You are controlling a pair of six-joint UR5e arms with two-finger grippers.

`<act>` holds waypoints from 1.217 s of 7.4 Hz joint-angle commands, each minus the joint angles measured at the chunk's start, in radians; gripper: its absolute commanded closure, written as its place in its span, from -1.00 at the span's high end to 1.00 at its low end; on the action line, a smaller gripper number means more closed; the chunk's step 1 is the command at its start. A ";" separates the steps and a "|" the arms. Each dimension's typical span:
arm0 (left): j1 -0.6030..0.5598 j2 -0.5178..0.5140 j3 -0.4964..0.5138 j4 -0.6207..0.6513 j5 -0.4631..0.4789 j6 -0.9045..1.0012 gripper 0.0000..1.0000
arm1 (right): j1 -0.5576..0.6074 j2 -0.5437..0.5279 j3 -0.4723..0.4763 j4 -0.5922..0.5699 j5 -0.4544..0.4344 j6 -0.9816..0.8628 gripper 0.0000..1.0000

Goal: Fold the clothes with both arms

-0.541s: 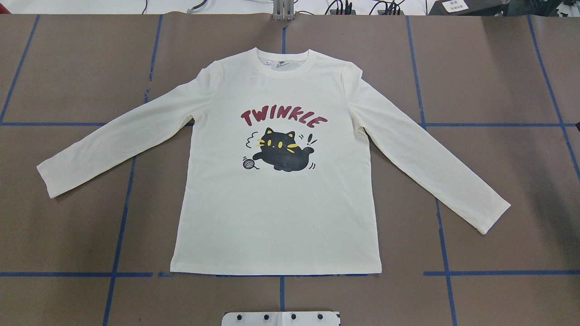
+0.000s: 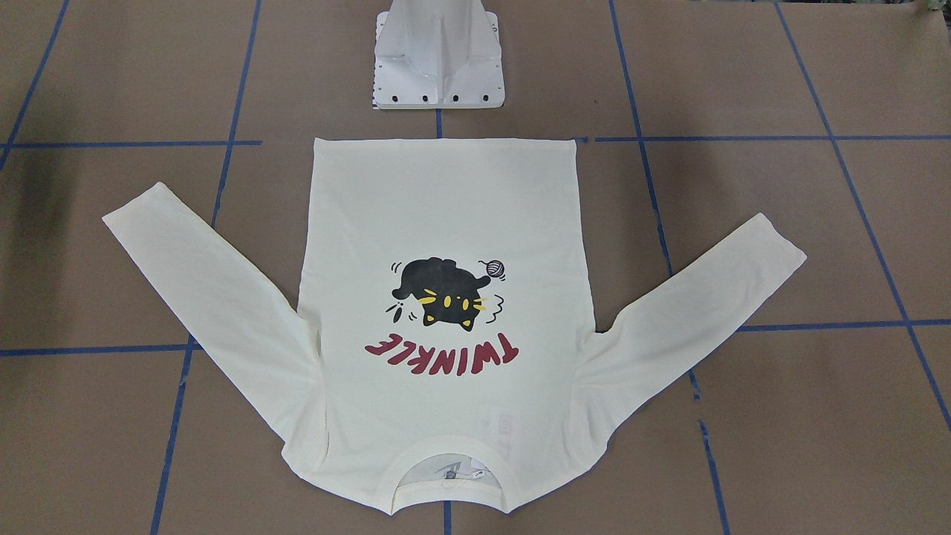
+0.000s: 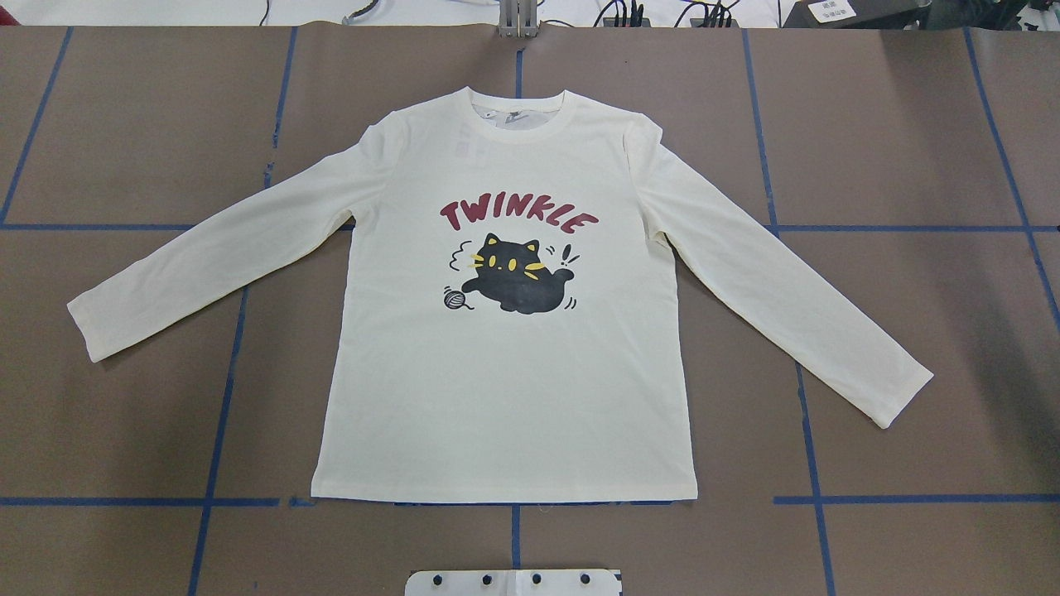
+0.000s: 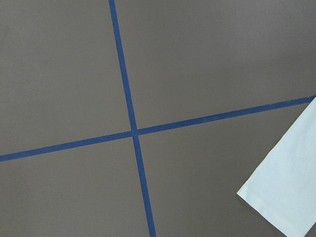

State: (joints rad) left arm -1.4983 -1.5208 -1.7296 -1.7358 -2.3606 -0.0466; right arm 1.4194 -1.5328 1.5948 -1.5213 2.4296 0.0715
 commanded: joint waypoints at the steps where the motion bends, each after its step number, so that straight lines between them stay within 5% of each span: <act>1: 0.012 0.005 0.004 -0.068 -0.002 -0.003 1.00 | 0.000 -0.004 -0.001 0.001 -0.001 0.004 1.00; 3: 0.056 0.005 0.001 -0.080 -0.022 -0.022 1.00 | -0.051 -0.021 0.028 0.134 -0.004 0.084 1.00; 6: 0.081 0.005 0.005 -0.090 -0.040 -0.022 1.00 | -0.322 -0.125 0.051 0.575 -0.128 0.600 1.00; 9: 0.095 0.007 0.021 -0.096 -0.040 -0.022 1.00 | -0.499 -0.217 0.160 0.662 -0.176 0.922 0.87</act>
State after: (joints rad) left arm -1.4088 -1.5151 -1.7137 -1.8304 -2.4002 -0.0690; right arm 0.9952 -1.7097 1.7051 -0.8829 2.2735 0.8679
